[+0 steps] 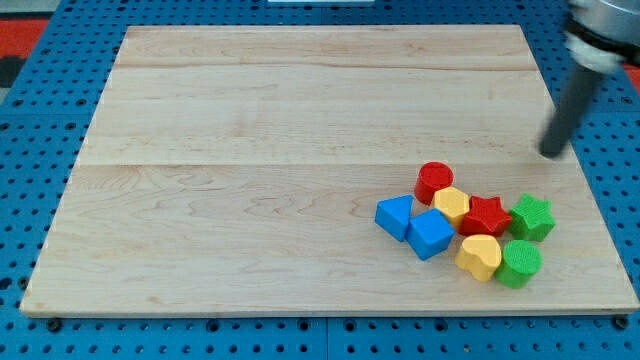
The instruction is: Move the red circle to the top right diagonally to the green star
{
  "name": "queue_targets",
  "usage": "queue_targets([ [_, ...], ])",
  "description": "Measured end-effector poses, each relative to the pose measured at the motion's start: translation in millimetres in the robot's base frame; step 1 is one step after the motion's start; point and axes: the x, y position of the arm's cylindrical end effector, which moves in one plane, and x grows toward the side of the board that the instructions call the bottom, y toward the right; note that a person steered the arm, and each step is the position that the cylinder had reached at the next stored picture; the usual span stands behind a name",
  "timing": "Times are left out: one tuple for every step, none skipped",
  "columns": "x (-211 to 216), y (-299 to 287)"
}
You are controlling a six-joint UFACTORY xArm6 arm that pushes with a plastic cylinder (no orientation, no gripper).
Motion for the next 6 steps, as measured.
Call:
queue_targets([
  [65,5],
  [88,-31],
  [76,-52],
  [57,-175],
  [22,-187],
  [-1,-189],
])
